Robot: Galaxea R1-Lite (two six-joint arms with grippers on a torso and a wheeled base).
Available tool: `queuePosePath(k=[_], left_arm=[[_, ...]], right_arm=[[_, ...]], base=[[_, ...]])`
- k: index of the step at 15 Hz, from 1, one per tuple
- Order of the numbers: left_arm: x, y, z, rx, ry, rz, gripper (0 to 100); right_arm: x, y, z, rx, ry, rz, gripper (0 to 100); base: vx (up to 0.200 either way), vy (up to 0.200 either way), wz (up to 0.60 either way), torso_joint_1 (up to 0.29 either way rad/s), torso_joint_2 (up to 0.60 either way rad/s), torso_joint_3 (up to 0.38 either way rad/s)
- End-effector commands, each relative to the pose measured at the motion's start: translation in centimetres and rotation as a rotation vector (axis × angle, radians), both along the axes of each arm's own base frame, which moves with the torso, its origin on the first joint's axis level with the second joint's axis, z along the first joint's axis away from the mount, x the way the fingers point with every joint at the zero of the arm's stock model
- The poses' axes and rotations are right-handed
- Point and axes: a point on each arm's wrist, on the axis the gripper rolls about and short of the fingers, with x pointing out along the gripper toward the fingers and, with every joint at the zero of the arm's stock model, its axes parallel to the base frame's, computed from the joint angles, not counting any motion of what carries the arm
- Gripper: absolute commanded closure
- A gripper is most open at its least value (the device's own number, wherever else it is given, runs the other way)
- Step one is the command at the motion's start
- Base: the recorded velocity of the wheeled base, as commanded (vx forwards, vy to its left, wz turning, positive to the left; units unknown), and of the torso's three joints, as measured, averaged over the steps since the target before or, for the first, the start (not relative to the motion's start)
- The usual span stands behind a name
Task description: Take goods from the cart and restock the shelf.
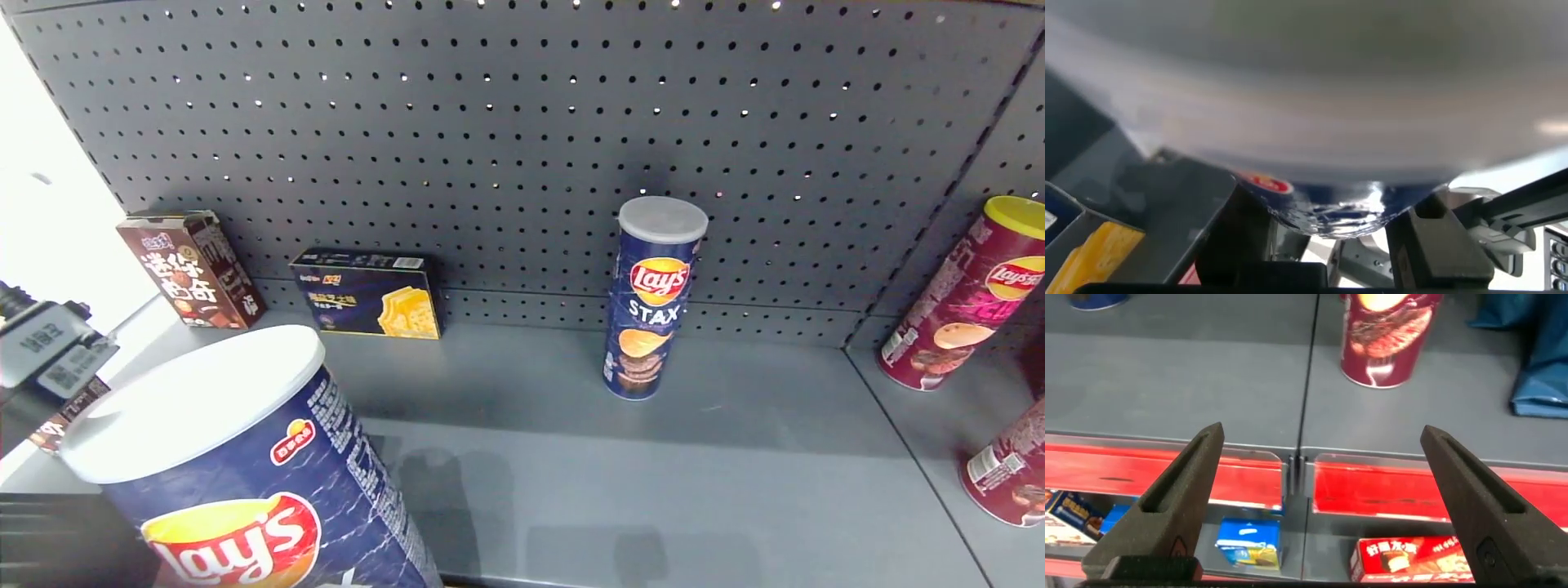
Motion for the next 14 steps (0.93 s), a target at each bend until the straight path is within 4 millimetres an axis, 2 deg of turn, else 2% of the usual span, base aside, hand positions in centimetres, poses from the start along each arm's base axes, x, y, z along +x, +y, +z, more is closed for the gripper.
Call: queuePosePath(k=[1,10,11,12,13,14], left_arm=[[0.0,0.1,-0.1,0.001,0.001,0.001,100],[0.1,0.5,-0.4,0.005,0.008,0.042,100],[0.0,0.6,-0.6,0.008,0.012,0.043,100],[-0.1,0.7,-0.5,0.006,0.009,0.046,100],[-0.1,0.7,-0.6,0.007,0.010,0.044,100],[-0.1,0.7,-0.9,0.014,0.018,0.042,100]], right_arm=[[0.0,0.0,0.0,-0.001,0.000,0.000,0],[0.0,0.0,0.0,-0.002,-0.002,0.005,0],[-0.2,0.1,0.6,-0.005,-0.026,0.026,0],[-1.1,0.1,5.9,0.011,-0.130,0.062,0],[-0.5,0.1,9.7,0.062,-0.073,0.100,0],[-1.9,0.0,10.6,0.071,-0.072,0.168,0]], base=[[0.000,0.000,-0.60,0.002,0.00,0.007],[0.000,0.000,0.00,0.000,0.00,0.000],[0.000,0.000,0.00,0.000,0.00,0.000],[0.000,0.000,0.00,0.000,0.00,0.000],[0.000,0.000,0.00,0.000,0.00,0.000],[0.000,0.000,0.00,0.000,0.00,0.000]])
